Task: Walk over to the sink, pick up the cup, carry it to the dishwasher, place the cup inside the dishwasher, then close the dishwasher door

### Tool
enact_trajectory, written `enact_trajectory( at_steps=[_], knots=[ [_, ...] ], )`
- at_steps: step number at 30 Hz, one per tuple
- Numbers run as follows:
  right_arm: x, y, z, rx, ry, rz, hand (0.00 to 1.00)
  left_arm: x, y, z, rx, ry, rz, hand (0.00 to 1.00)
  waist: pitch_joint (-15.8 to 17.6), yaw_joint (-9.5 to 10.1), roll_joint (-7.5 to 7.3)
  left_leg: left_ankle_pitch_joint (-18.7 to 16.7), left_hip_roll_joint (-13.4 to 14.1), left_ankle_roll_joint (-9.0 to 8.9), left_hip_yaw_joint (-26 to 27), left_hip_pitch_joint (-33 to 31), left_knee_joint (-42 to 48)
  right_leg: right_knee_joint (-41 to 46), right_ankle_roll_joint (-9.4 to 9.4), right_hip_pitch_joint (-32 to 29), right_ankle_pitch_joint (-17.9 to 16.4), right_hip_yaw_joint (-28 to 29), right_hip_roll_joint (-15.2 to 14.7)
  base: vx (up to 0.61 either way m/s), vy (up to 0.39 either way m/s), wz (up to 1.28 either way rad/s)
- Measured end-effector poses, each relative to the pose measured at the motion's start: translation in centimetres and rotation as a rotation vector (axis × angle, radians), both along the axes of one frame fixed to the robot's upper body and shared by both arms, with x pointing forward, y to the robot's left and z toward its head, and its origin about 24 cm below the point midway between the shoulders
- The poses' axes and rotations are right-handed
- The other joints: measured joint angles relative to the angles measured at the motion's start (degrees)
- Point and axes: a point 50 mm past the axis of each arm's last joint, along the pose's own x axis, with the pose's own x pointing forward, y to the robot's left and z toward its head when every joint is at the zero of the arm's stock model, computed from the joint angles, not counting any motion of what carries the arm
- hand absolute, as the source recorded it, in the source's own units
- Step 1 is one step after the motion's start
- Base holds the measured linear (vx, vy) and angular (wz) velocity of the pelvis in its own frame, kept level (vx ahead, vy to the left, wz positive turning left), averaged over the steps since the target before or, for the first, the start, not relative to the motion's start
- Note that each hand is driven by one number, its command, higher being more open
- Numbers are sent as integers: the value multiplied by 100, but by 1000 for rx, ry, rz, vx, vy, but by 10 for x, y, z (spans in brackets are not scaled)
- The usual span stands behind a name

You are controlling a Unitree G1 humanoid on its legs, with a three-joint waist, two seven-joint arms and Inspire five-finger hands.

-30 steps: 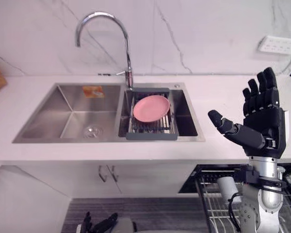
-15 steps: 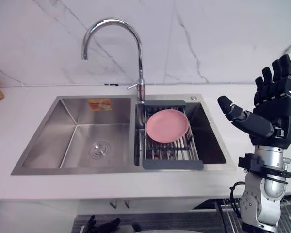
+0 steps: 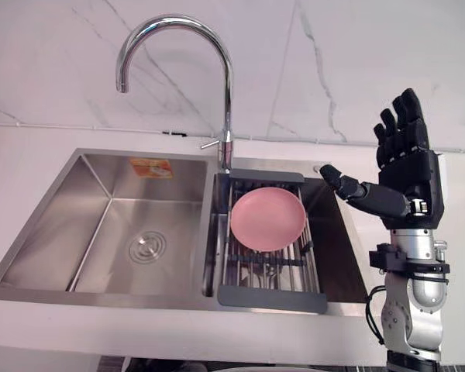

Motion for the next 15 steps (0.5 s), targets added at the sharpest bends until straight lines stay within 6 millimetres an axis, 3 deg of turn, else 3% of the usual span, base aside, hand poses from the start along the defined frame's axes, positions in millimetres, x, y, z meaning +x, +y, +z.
enact_trajectory(
  at_steps=[2,8,15],
  knots=[
    [1,1,3,-107,29,5,100,-2,1,-1,-3,19,1,100,-17,2,-26,6,3,-10,61,62,-71,-111,22,61,49,1,-1,24,4,-10],
    [-6,10,31,-835,60,-52,100,-8,16,0,-2,67,-13,100,-174,-7,-262,12,33,-54,220,110,-175,-490,73,171,249,30,32,11,-6,-9],
    [-6,13,25,-1158,168,13,100,-19,22,-3,8,142,-3,100,-438,-49,-381,54,68,-138,386,280,-382,-579,39,262,308,91,62,-65,-27,-9]
  ],
)
